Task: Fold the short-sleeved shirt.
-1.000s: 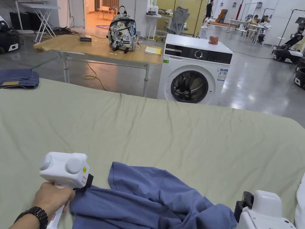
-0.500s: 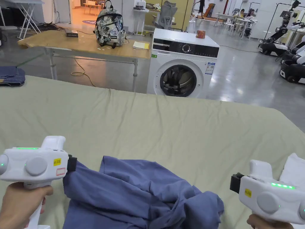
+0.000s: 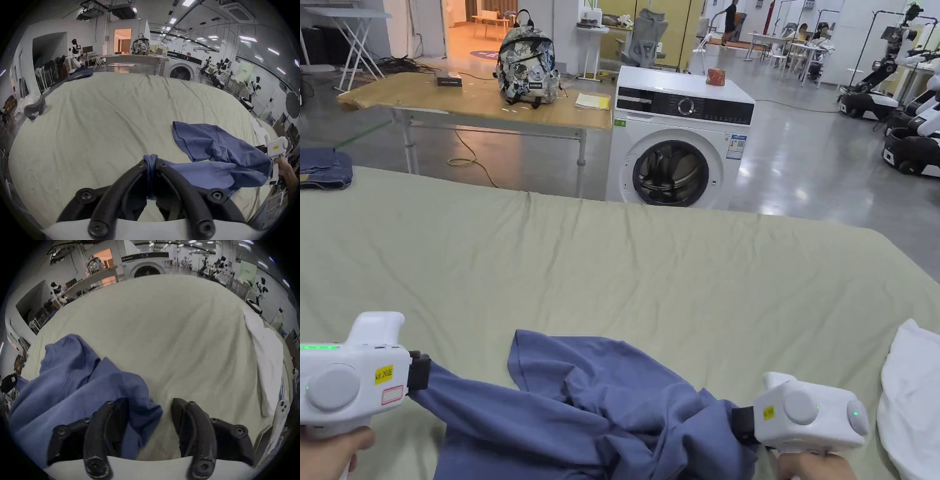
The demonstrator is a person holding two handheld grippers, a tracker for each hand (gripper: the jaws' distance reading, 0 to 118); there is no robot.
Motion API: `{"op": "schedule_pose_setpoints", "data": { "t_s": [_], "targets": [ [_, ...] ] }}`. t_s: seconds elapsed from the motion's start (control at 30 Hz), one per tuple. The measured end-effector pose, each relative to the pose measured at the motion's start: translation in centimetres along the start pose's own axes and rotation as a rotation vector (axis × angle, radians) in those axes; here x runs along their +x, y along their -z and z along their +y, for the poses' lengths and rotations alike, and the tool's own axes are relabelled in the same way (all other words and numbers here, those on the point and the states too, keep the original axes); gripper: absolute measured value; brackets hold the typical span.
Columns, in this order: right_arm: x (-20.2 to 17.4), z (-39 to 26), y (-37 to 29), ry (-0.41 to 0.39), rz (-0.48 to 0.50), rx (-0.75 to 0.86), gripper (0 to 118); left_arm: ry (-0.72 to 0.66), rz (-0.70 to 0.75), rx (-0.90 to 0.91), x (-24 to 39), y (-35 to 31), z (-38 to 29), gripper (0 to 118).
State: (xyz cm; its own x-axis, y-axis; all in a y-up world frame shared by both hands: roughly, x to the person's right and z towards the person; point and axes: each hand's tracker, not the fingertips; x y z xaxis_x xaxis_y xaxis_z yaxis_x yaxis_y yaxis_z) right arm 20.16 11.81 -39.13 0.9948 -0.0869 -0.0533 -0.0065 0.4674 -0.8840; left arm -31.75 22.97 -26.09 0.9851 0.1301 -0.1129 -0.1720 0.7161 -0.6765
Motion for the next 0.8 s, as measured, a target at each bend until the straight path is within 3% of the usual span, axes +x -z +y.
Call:
{"op": "schedule_pose_setpoints", "data": {
  "t_s": [0.07, 0.1, 0.17, 0.2, 0.3, 0.37, 0.47, 0.5, 0.57, 0.63, 0.8],
  "targets": [
    [-1.2, -0.5, 0.1, -0.069, -0.072, 0.027, 47, -0.004, 0.0, -0.007, 0.2, 0.1, -0.2, 2],
    [-1.8, -0.7, -0.1, -0.069, -0.054, 0.024, 41, -0.004, -0.001, -0.009, 0.2, 0.2, -0.3, 2],
    [-2.6, -0.7, -1.0, -0.074, -0.068, 0.029, 12, -0.004, 0.001, -0.014, 0.3, 0.5, -0.4, 2],
    [-2.4, -0.6, -1.0, -0.109, -0.132, 0.049, 2, -0.004, -0.001, -0.012, 0.3, 0.5, -0.4, 2],
    [-1.9, -0.1, -1.5, -0.12, -0.084, 0.038, 2, -0.002, -0.001, -0.01, 0.7, 0.3, -0.2, 2],
    [-1.1, 0.3, -3.1, -0.044, -0.042, 0.097, 1, -0.004, -0.005, 0.004, 0.7, -0.2, 0.3, 2],
    [-2.0, 0.6, -1.8, -0.043, -0.026, 0.167, 1, 0.007, -0.004, 0.036, 0.9, -1.1, 1.4, 2],
    [-1.8, 0.4, -6.3, -0.052, -0.055, 0.238, 1, 0.01, -0.007, 0.041, 0.8, -1.5, 2.0, 2],
    [-1.9, 1.2, -7.0, -0.049, -0.05, 0.301, 1, 0.016, -0.013, 0.065, 1.0, -2.3, 2.8, 2],
    [-1.1, 1.7, -13.7, -0.036, -0.052, 0.39, 1, 0.029, -0.006, 0.087, 1.0, -3.1, 3.9, 2],
    [-0.2, 4.8, -19.2, -0.052, -0.083, 0.574, 1, 0.043, 0.013, 0.164, 1.0, -3.4, 4.1, 2]
  ]
}}
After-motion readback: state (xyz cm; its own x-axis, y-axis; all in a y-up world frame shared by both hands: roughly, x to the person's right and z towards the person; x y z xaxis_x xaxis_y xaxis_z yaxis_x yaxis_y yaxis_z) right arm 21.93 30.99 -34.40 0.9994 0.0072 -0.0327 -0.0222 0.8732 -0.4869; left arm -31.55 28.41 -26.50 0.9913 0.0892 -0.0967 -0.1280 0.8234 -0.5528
